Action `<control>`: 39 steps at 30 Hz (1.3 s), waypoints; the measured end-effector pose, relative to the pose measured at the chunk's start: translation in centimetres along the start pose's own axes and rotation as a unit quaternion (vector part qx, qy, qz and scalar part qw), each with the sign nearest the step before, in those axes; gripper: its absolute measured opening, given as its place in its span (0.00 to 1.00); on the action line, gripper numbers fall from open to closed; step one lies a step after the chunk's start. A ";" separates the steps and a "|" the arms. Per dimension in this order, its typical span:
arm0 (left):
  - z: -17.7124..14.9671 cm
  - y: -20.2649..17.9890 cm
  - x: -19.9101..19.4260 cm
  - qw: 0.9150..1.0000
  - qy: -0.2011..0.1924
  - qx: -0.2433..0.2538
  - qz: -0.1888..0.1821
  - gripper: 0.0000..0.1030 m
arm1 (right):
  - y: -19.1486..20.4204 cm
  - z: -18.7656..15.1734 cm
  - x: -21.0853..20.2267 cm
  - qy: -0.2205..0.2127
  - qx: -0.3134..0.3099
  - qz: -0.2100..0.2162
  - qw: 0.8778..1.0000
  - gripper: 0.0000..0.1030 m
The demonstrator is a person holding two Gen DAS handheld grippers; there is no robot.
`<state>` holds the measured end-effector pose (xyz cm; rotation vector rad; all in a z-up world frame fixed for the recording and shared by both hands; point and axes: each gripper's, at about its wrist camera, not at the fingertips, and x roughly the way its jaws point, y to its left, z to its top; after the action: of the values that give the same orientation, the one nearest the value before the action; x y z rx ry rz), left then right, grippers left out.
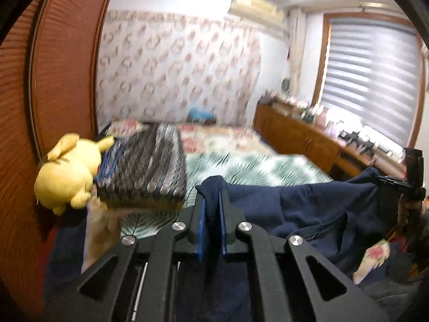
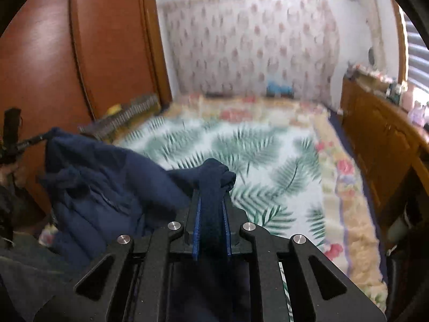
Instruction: Fold small clothes
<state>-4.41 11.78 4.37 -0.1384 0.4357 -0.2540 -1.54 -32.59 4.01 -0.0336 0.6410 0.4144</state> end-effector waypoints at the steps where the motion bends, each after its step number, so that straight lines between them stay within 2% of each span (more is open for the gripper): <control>1: 0.5 -0.1 -0.8 1.000 -0.010 0.001 -0.003 0.05 | 0.2 0.7 -1.3 -0.011 0.005 0.004 1.000 0.10; 6: 4.5 -1.6 -5.1 0.997 -0.065 0.013 -0.039 0.05 | 2.6 4.6 -7.9 -0.064 -0.012 0.010 0.998 0.10; 12: 10.1 -2.5 -8.2 0.991 -0.116 0.039 -0.057 0.05 | 3.8 8.7 -15.6 -0.133 -0.027 0.013 0.991 0.10; 18: 15.1 -4.3 -11.2 0.982 -0.165 0.082 -0.048 0.06 | 5.4 12.6 -22.8 -0.191 -0.060 -0.018 0.979 0.10; 24: 19.3 -4.8 -11.8 0.974 -0.195 0.107 -0.028 0.06 | 5.7 17.0 -26.7 -0.235 -0.089 -0.054 0.966 0.10; 28: 20.4 -4.2 -9.2 0.977 -0.184 0.106 -0.017 0.06 | 4.7 18.2 -26.0 -0.233 -0.100 -0.069 0.965 0.10; 31: 20.2 -3.6 -5.5 0.982 -0.158 0.103 -0.003 0.06 | 3.1 18.4 -23.1 -0.205 -0.098 -0.078 0.971 0.10; 34: 19.5 -2.9 0.1 0.987 -0.117 0.108 0.011 0.06 | 0.7 18.2 -18.4 -0.168 -0.091 -0.092 0.977 0.10; 37: 18.3 -1.7 8.1 0.992 -0.054 0.110 0.027 0.06 | -2.5 17.8 -12.3 -0.121 -0.074 -0.097 0.985 0.10; 39: 17.3 -0.8 13.6 0.992 -0.013 0.116 0.040 0.06 | -4.8 17.1 -7.5 -0.083 -0.070 -0.108 0.988 0.10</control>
<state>14.83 8.62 14.61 0.1030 0.3816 -0.2223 4.67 -37.07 21.67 -0.1992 0.4382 0.2484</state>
